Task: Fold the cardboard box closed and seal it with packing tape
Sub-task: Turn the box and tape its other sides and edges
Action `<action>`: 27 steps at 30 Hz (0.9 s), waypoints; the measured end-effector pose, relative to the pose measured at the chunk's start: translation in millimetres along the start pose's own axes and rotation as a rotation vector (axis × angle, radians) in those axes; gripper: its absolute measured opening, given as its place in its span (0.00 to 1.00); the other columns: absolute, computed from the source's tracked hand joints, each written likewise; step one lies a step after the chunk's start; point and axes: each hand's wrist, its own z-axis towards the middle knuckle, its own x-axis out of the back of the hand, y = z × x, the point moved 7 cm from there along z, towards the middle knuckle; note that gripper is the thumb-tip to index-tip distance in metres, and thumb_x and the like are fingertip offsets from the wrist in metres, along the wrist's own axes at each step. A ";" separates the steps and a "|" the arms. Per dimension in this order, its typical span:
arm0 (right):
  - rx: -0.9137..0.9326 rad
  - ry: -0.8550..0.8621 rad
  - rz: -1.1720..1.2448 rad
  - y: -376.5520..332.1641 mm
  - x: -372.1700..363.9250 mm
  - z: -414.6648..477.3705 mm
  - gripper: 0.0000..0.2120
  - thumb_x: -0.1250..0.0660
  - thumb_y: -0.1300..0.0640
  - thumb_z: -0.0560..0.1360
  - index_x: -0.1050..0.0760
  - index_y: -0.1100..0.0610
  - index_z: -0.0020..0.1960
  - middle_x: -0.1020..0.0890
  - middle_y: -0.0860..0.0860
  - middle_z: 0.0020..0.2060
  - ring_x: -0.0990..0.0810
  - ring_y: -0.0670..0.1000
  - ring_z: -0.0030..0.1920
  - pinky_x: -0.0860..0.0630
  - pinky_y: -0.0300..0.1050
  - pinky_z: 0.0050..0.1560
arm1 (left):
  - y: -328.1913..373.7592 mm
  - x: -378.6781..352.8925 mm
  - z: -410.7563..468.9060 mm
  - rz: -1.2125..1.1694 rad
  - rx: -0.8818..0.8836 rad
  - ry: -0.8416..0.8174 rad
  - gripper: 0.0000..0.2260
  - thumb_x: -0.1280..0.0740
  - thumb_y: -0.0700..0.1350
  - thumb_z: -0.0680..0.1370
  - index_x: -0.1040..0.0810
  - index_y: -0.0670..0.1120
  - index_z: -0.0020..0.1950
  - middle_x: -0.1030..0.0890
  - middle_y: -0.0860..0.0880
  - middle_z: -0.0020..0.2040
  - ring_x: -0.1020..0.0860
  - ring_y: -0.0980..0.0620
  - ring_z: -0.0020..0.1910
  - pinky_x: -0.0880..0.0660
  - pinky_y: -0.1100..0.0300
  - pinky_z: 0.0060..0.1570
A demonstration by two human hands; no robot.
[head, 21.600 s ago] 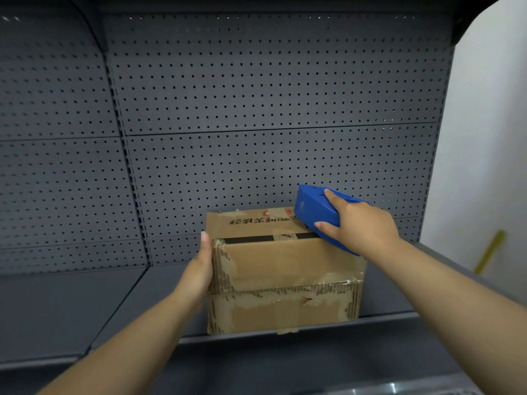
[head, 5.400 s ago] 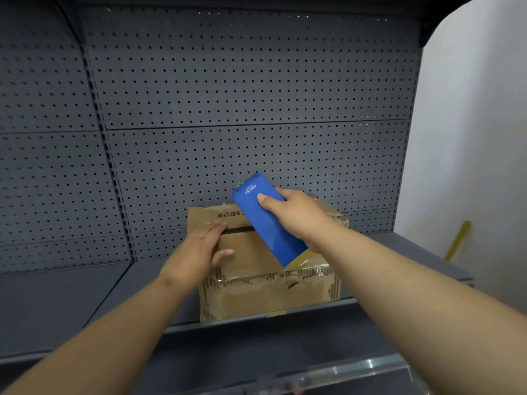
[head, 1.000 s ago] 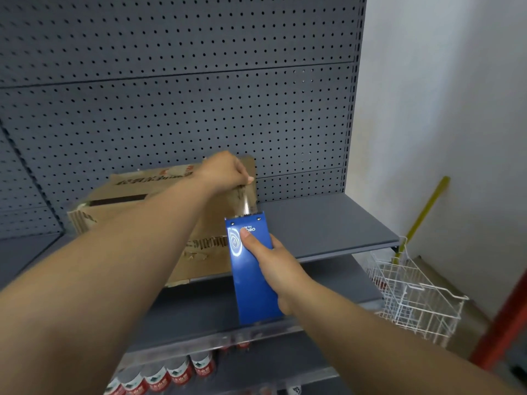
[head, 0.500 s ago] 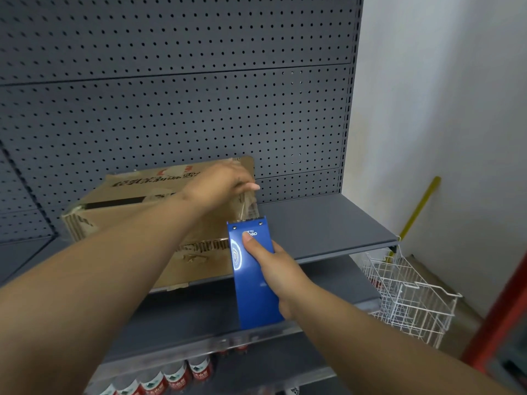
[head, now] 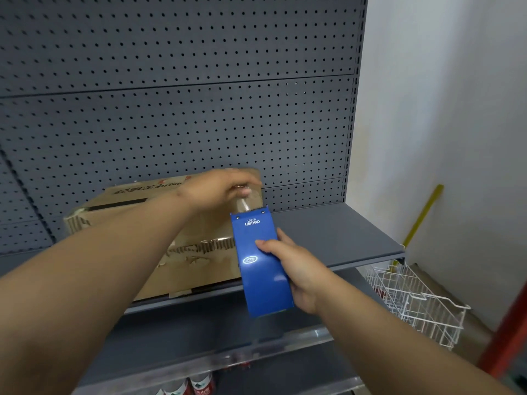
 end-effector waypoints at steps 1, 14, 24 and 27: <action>0.037 -0.003 -0.009 -4.8 0.7 2.4 0.16 0.34 0.50 0.76 0.30 0.37 0.61 0.18 0.50 0.56 0.18 0.52 0.45 0.23 0.49 0.48 | -2.6 3.0 3.6 -0.017 0.017 -0.013 0.14 0.39 0.45 0.79 0.26 0.51 0.65 0.24 0.52 0.60 0.26 0.54 0.57 0.35 0.65 0.55; 0.287 0.106 -0.133 -41.3 -3.9 36.7 0.20 0.37 0.48 0.77 0.33 0.32 0.66 0.16 0.42 0.53 0.17 0.51 0.54 0.23 0.57 0.60 | -36.7 20.6 45.4 -0.019 0.035 -0.082 0.11 0.39 0.47 0.79 0.22 0.49 0.58 0.22 0.52 0.54 0.26 0.53 0.56 0.32 0.59 0.58; 0.118 0.078 -0.064 5.8 7.2 26.1 0.16 0.38 0.52 0.79 0.28 0.37 0.64 0.14 0.51 0.50 0.16 0.53 0.45 0.20 0.46 0.43 | -57.2 25.7 63.6 0.117 0.052 -0.101 0.12 0.46 0.49 0.82 0.26 0.45 0.52 0.24 0.48 0.50 0.26 0.47 0.52 0.33 0.56 0.50; 0.105 0.084 -0.052 3.7 8.4 30.0 0.16 0.39 0.52 0.79 0.27 0.37 0.63 0.15 0.53 0.51 0.16 0.55 0.46 0.19 0.51 0.49 | -55.0 25.9 66.8 0.155 0.018 -0.022 0.14 0.46 0.48 0.82 0.26 0.47 0.62 0.26 0.49 0.63 0.30 0.47 0.63 0.36 0.55 0.61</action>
